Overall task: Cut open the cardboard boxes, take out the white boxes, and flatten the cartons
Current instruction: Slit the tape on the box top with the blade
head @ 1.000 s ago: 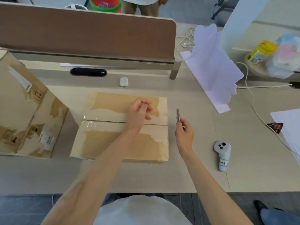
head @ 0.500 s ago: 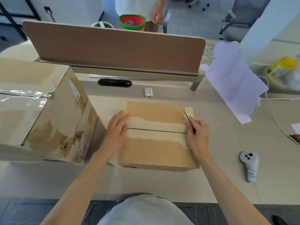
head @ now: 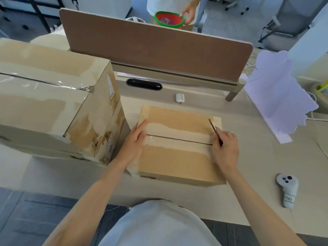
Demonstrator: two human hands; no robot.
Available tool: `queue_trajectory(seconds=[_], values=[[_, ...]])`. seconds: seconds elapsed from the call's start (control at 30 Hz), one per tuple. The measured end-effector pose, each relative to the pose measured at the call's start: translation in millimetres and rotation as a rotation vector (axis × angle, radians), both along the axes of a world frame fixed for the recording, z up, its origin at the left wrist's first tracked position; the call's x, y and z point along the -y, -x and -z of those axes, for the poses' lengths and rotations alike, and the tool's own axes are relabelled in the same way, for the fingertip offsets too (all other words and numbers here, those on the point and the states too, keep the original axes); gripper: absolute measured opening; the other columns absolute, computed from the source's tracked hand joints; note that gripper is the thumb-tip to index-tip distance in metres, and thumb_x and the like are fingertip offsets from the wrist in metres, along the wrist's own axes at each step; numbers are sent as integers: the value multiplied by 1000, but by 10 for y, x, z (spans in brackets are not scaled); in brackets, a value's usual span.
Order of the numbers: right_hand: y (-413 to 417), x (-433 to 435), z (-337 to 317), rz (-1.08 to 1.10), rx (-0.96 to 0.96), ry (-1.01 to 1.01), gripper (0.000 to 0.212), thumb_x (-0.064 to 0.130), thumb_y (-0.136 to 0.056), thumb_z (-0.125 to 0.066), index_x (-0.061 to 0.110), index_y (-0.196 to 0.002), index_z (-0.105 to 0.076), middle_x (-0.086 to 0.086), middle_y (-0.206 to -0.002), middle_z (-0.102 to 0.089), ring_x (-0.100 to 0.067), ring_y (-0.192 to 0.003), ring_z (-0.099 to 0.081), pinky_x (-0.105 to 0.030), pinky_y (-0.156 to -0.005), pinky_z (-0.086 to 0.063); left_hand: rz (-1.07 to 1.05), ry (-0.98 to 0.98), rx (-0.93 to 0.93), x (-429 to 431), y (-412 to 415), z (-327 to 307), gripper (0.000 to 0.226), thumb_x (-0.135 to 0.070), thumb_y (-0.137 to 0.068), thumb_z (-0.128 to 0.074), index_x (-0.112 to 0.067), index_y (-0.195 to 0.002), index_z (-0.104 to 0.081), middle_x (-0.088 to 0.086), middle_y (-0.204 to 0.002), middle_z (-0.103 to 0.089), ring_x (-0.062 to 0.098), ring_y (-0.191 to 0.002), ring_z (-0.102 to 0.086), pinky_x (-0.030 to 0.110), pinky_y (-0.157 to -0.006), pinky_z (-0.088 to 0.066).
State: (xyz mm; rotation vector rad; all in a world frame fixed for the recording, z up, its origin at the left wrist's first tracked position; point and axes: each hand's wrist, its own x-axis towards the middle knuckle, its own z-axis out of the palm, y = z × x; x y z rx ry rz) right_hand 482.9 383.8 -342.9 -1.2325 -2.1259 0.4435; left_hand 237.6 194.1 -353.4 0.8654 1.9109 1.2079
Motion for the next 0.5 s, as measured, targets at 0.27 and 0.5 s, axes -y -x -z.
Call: queue_trajectory(seconds=[0.27, 0.5], values=[[914, 481, -370, -750, 204, -56, 29, 19, -96, -54, 21, -124, -64, 2, -88, -62, -21, -82, -61, -37, -61, -51, 59, 4, 203, 193, 127, 27, 63, -37, -95, -59, -51, -146, -26, -35, -149, -20, -11, -139, -17, 29, -119, -19], [1255, 620, -337, -804, 517, -263, 19, 25, -90, -56, 24, -105, -67, 3, -78, -64, -27, -73, -65, -30, -49, -40, 63, -38, 282, 272, 224, 147, 75, -62, -75, -72, -62, -138, -32, -26, -154, -26, -1, -143, -23, 43, -119, -24]])
